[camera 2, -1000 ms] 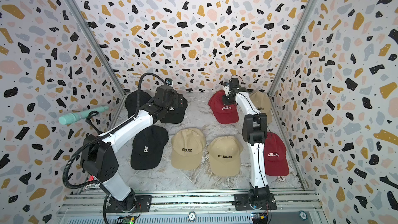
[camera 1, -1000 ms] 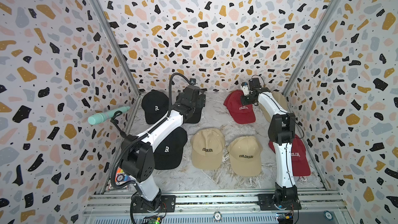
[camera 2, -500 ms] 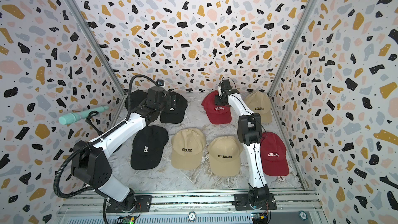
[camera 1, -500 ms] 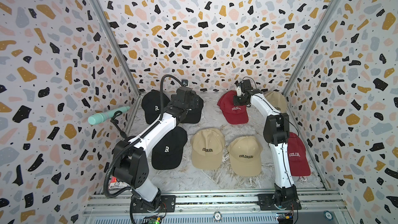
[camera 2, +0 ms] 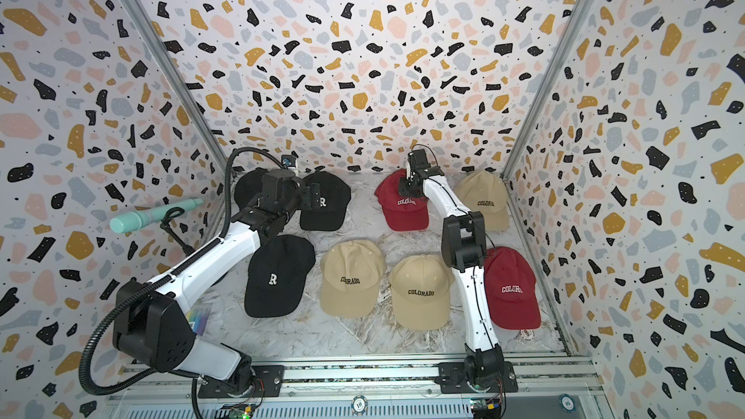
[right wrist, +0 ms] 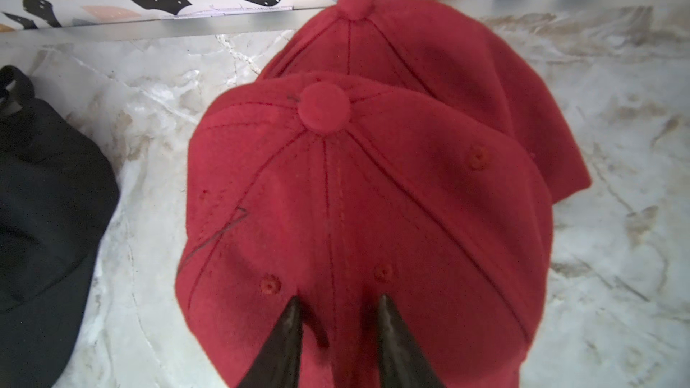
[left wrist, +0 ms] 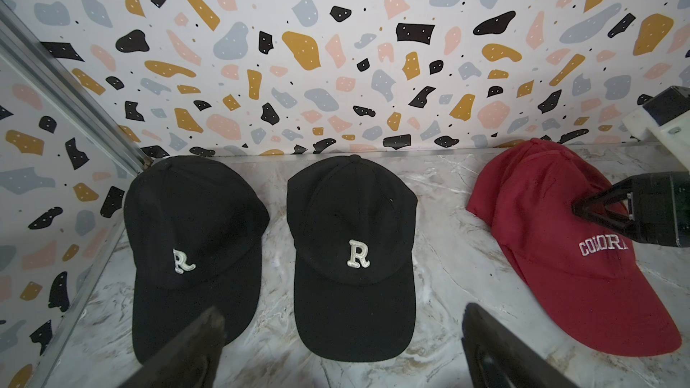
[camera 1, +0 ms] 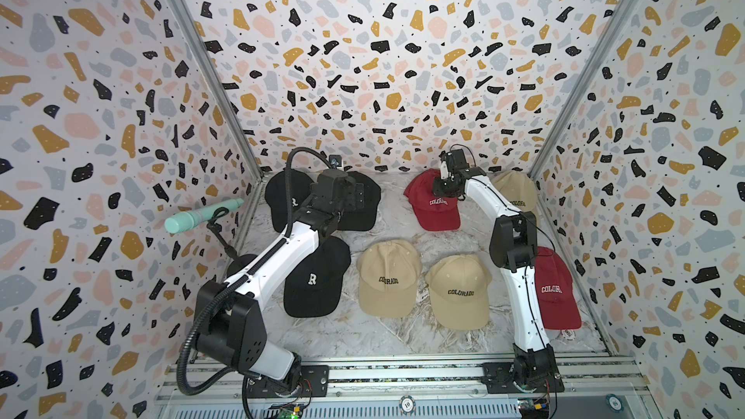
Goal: Stack the baseball caps by color
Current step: Move the baseball cap to the center of the board.
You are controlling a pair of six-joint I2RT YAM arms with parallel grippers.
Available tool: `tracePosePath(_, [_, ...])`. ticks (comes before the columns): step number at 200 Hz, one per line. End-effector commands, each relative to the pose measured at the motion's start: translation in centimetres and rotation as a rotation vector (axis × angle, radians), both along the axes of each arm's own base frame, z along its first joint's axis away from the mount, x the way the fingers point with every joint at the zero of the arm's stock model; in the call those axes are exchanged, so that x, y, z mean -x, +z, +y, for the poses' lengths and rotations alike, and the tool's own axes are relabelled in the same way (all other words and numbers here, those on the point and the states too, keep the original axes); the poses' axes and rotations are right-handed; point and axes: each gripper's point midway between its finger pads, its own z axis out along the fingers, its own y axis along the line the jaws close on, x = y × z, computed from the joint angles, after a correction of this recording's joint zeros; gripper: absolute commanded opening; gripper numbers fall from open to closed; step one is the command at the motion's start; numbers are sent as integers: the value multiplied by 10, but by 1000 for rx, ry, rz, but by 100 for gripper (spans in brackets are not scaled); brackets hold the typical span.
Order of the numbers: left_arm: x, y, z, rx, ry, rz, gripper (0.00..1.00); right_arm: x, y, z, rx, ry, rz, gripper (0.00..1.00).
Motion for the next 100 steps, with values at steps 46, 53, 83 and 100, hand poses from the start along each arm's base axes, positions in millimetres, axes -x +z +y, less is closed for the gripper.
tracePosePath(46, [13, 18, 3, 67, -8, -61, 100, 3, 76, -2, 1, 44, -125, 68])
tracePosePath(53, [14, 18, 2, 79, -11, -61, 100, 4, 83, -4, 4, 44, -134, 69])
tracePosePath(83, [22, 20, -2, 115, -40, -68, 100, 19, 108, -11, 28, 46, -154, 70])
tracePosePath(100, [27, 21, -6, 131, -74, -63, 100, 32, 118, -20, 51, 35, -158, 70])
